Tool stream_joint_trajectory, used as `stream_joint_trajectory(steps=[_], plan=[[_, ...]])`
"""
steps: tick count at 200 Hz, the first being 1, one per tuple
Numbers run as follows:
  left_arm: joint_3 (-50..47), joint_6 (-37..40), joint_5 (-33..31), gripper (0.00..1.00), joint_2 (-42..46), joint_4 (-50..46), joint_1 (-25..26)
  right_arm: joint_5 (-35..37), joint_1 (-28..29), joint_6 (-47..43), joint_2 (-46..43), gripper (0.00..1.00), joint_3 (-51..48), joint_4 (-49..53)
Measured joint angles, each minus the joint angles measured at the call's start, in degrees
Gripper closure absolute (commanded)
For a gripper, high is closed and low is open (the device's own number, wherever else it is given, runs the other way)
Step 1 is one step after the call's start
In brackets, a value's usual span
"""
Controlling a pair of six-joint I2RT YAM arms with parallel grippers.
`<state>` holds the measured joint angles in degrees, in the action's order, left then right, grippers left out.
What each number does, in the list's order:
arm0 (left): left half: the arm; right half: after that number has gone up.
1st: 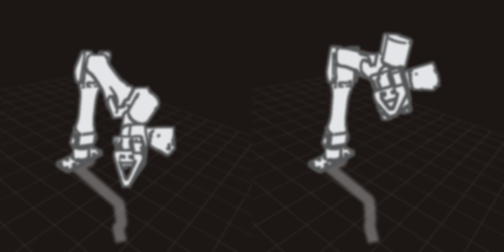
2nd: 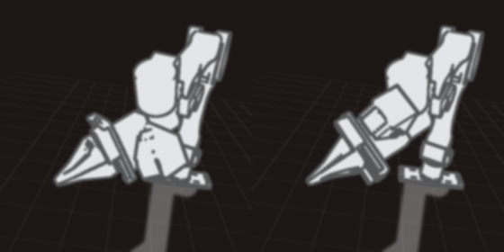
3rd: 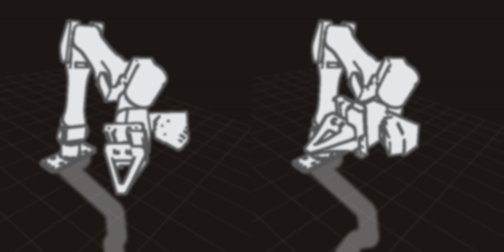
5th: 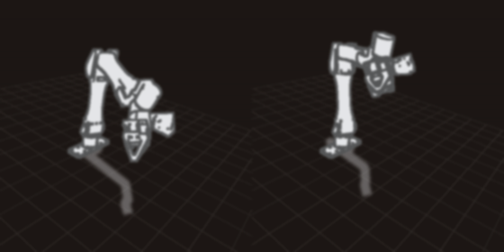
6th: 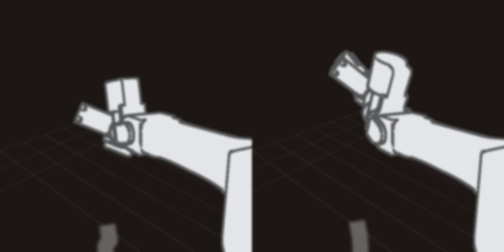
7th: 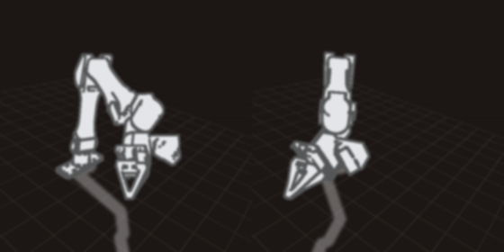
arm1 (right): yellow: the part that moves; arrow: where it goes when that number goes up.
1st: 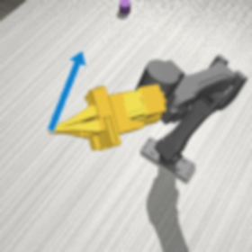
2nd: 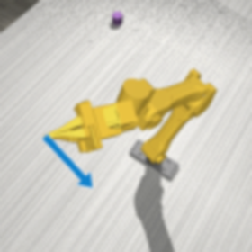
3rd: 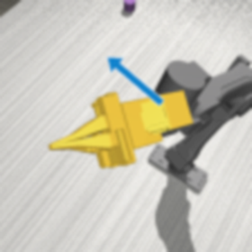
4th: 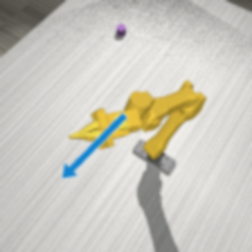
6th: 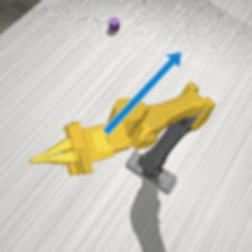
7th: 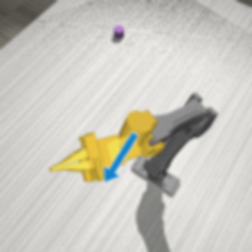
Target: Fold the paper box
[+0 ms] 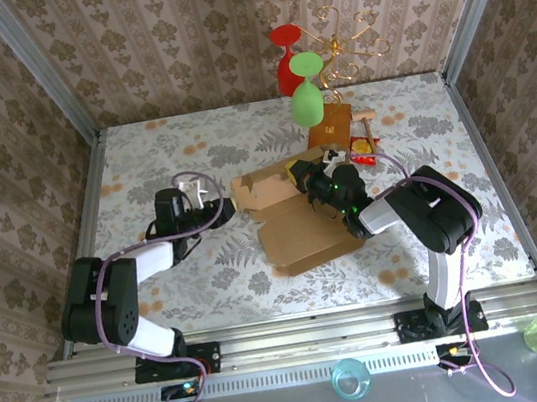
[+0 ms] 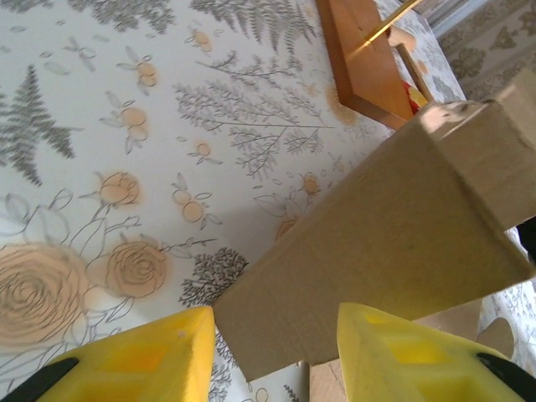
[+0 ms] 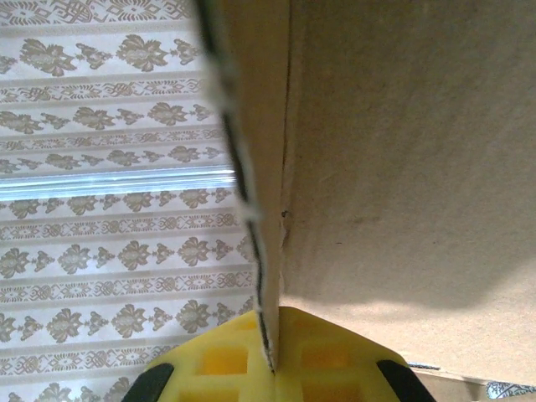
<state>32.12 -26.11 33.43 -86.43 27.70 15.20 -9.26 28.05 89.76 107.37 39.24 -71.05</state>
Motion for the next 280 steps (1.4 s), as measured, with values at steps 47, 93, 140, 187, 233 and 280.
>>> stream_joint_trajectory(steps=[47,93,140,187,233,280], plan=[[0.33,10.51,2.64,0.56,-0.02,0.74,0.57,-2.21,-0.79,0.04,0.00,1.00,0.00,0.02],[0.28,14.86,4.61,0.53,-3.98,6.91,0.98,-4.13,-1.42,0.20,0.02,1.00,0.02,0.02],[0.11,15.85,5.40,0.52,-6.64,10.01,4.28,-4.76,-2.08,0.44,0.52,1.00,0.59,-0.52],[-0.31,15.82,5.49,0.47,-6.64,13.33,5.79,-4.96,-2.19,0.63,0.96,1.00,1.22,-0.76],[-0.33,15.78,5.84,0.47,-6.64,14.88,7.23,-5.81,-2.19,0.85,1.36,1.00,1.33,-0.81],[-0.09,15.80,4.63,0.49,-6.88,14.78,8.37,-5.84,-2.19,1.31,1.36,1.00,1.33,-0.83]])
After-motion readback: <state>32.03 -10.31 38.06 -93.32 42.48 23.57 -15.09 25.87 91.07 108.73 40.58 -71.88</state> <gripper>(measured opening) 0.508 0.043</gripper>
